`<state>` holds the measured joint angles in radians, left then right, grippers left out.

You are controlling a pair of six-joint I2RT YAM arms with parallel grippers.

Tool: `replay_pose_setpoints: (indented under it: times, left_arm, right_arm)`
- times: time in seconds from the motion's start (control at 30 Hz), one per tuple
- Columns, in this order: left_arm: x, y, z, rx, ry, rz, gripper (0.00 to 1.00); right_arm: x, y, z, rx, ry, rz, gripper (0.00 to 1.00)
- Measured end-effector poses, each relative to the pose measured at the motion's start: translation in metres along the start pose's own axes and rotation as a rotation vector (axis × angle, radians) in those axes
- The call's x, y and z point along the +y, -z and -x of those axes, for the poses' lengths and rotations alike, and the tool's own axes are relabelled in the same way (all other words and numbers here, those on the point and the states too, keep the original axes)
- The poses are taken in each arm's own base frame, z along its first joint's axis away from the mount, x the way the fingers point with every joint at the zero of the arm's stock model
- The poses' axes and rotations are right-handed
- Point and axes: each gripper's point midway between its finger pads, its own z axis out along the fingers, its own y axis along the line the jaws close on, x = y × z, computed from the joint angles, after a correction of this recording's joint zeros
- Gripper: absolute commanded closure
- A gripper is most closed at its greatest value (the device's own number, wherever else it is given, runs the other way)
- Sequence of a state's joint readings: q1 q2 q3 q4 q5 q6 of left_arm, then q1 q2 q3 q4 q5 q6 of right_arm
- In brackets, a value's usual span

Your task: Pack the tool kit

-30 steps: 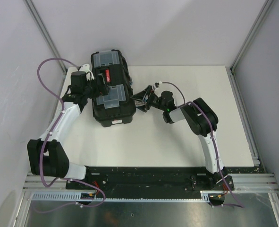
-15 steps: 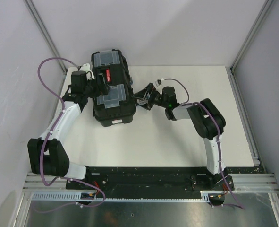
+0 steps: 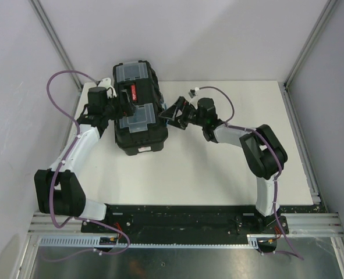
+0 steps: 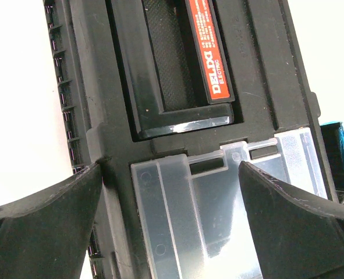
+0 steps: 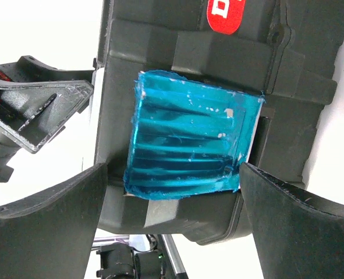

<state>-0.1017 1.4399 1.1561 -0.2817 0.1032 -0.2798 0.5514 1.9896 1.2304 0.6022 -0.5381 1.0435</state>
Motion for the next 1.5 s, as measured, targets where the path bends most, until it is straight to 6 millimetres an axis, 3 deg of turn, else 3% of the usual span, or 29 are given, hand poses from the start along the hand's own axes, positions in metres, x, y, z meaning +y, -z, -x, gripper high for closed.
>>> replay_pose_setpoints:
  times: [0.37, 0.77, 1.13, 1.5]
  left_arm:
    - [0.0, 0.0, 0.0, -0.001, 0.0, 0.001, 0.03]
    - [0.001, 0.0, 0.001, -0.003, 0.001, 0.004, 0.03]
    - [0.002, -0.001, 0.001, -0.006, 0.008, 0.013, 0.03]
    - [0.002, -0.001, 0.001, -0.009, 0.009, 0.013, 0.03]
  right_arm:
    - [-0.003, -0.004, 0.013, -0.045, 0.072, -0.085, 0.01]
    - [-0.001, 0.0, 0.015, -0.072, 0.13, -0.161, 0.02]
    - [0.037, -0.007, 0.007, -0.056, 0.213, -0.137, 0.02]
    - [0.04, -0.011, 0.004, -0.054, 0.265, -0.174, 0.02]
